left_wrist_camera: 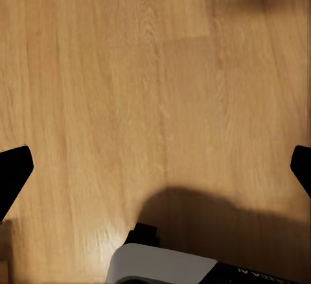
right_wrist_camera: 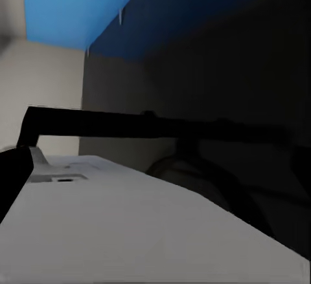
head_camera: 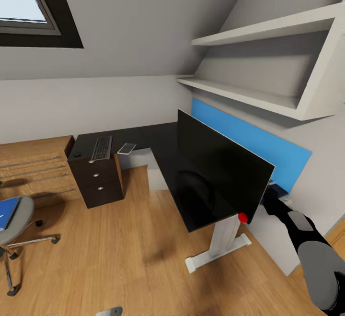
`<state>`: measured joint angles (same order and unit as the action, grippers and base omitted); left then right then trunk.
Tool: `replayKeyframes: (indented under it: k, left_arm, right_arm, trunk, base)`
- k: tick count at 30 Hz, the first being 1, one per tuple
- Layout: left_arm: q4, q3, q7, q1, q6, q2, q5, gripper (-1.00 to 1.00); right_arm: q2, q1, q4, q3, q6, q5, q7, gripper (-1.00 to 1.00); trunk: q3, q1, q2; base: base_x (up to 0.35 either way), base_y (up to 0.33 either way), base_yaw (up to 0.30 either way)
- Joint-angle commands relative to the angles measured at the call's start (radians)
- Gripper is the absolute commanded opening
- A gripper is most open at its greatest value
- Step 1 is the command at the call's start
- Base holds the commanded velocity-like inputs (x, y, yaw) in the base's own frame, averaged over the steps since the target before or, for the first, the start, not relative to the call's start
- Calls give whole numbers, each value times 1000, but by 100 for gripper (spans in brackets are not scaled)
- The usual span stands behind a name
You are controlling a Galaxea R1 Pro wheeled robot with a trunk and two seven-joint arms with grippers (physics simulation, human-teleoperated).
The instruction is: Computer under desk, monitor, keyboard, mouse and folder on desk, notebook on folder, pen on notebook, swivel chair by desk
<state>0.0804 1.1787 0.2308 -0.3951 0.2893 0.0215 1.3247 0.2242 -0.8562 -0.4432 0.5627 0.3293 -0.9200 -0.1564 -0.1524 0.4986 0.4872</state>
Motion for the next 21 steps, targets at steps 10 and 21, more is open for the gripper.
replayKeyframes:
  k: [10,21]
  left_arm:
    - [1,7,7,-1,1,0,5,100]
    - [1,7,7,-1,2,-1,5,100]
  right_arm:
    - [-1,-1,1,5,5,3,-49,100]
    - [-8,0,1,-1,5,40,-52,100]
  trunk:
    - [-2,0,2]
    - [-2,0,2]
  base:
    - [-57,-59,20]
    - [-2,-2,246]
